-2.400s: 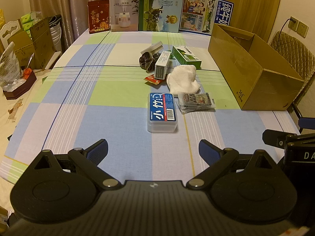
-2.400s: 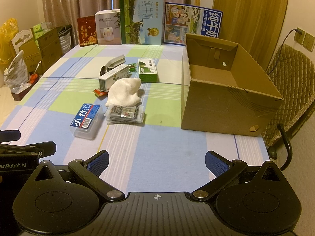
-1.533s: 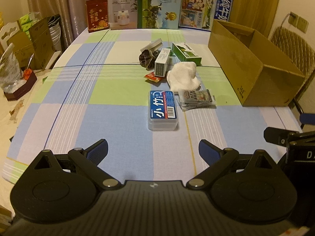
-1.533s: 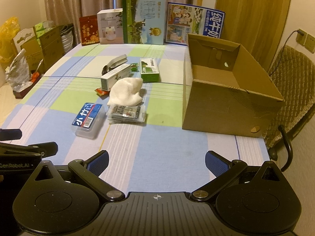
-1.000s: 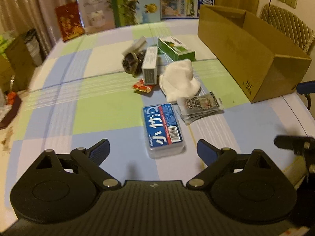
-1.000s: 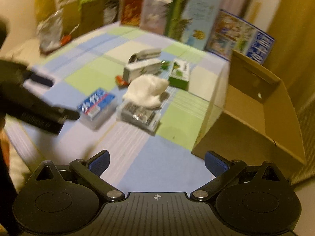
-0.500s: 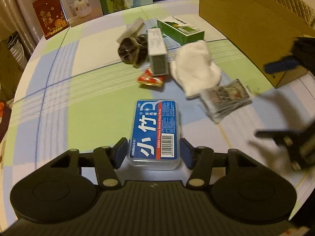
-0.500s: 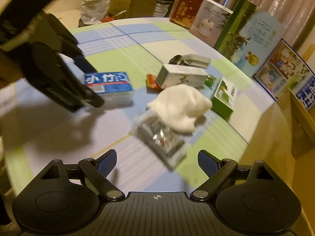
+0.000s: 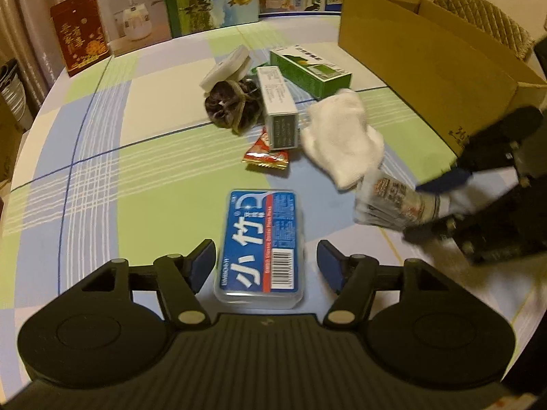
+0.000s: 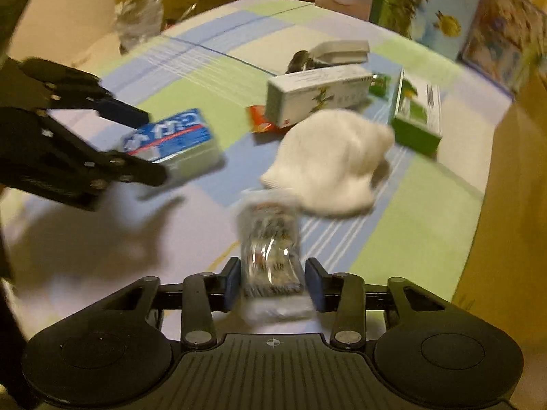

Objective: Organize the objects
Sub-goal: 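Grasp the blue box with the left tool while the right tool grasps the snack packet, then carry both items to the cardboard box and release them inside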

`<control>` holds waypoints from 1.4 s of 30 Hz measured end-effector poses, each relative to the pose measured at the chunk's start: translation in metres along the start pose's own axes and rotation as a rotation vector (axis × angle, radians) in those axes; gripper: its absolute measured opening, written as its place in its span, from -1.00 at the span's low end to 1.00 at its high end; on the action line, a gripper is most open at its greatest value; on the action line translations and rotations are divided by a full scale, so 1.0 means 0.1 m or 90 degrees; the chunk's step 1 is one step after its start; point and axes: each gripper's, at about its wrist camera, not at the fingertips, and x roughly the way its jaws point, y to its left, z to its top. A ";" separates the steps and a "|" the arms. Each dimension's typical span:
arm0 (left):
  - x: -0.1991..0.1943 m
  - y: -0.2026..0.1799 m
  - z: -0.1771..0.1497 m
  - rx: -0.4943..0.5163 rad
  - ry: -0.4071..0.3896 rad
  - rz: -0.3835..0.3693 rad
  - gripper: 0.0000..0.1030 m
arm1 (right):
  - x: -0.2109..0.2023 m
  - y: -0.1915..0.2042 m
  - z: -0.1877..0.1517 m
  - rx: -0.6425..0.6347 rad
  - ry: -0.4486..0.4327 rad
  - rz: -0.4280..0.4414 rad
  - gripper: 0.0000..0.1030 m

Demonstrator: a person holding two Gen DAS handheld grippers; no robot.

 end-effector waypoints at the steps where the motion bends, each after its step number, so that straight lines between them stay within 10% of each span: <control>1: 0.01 -0.01 0.00 0.003 0.002 0.000 0.19 | -0.02 0.03 -0.03 0.001 -0.004 -0.004 -0.26; 9: 0.10 -0.03 0.03 0.015 0.008 0.006 0.17 | 0.06 0.11 -0.07 0.002 -0.053 -0.058 0.00; 13: 0.16 -0.02 0.04 0.011 0.023 0.007 0.04 | 0.05 0.09 -0.07 0.033 -0.051 -0.040 -0.32; 24: -0.14 -0.18 0.32 0.001 -0.021 0.038 -0.01 | -0.32 0.07 0.02 0.074 -0.124 -0.114 -0.35; 32: -0.57 -0.70 0.98 0.007 -0.121 -0.013 -0.01 | -1.25 -0.30 0.22 0.151 -0.248 -0.237 -0.35; 42: -0.62 -1.21 1.74 0.061 -0.172 -0.129 -0.01 | -1.90 -1.24 -0.26 0.298 -0.215 -0.346 -0.35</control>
